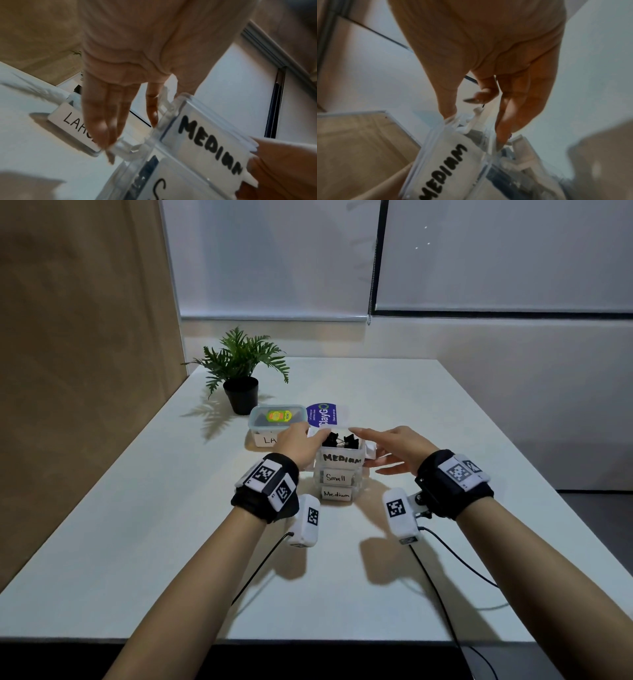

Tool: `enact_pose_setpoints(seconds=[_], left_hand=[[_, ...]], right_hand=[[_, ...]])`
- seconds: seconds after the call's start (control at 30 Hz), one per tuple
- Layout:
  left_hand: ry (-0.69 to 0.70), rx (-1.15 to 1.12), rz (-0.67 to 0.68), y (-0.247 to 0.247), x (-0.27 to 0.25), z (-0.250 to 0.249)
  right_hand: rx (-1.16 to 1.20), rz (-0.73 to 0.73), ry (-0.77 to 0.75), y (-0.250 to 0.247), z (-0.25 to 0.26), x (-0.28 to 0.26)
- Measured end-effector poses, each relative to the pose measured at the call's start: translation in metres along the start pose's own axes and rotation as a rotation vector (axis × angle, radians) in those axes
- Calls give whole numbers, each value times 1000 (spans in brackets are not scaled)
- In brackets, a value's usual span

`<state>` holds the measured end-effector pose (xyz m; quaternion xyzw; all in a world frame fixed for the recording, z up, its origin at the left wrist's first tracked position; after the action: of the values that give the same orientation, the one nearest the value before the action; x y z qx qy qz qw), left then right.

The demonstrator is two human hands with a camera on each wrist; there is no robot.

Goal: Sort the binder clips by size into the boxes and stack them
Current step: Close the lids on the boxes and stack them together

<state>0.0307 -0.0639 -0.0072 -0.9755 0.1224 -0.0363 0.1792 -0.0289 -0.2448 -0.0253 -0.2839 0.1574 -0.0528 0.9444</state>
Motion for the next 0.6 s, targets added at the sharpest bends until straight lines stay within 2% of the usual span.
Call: enact_pose_setpoints(seconds=[0.27, 0.43, 0.6], left_hand=[[86, 169, -99, -5, -4, -10], [102, 86, -135, -7, -6, -10], [100, 97, -156, -9, -10, -16]], right_hand=[[-42, -145, -43, -15, 10, 3], [-43, -91, 51, -11, 0, 2], [-41, 4, 131, 0, -12, -3]])
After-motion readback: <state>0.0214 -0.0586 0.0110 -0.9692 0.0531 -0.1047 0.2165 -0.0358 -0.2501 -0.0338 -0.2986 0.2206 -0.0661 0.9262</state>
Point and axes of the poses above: each hand's wrist, its own x-axis towards the middle knuckle, its own y-axis out of the palm, z = x × y, the point moved 10 cm from there along x, towards the middle knuckle, and after that the axes turned 15 degrees about -x, right-handed, at the moved point
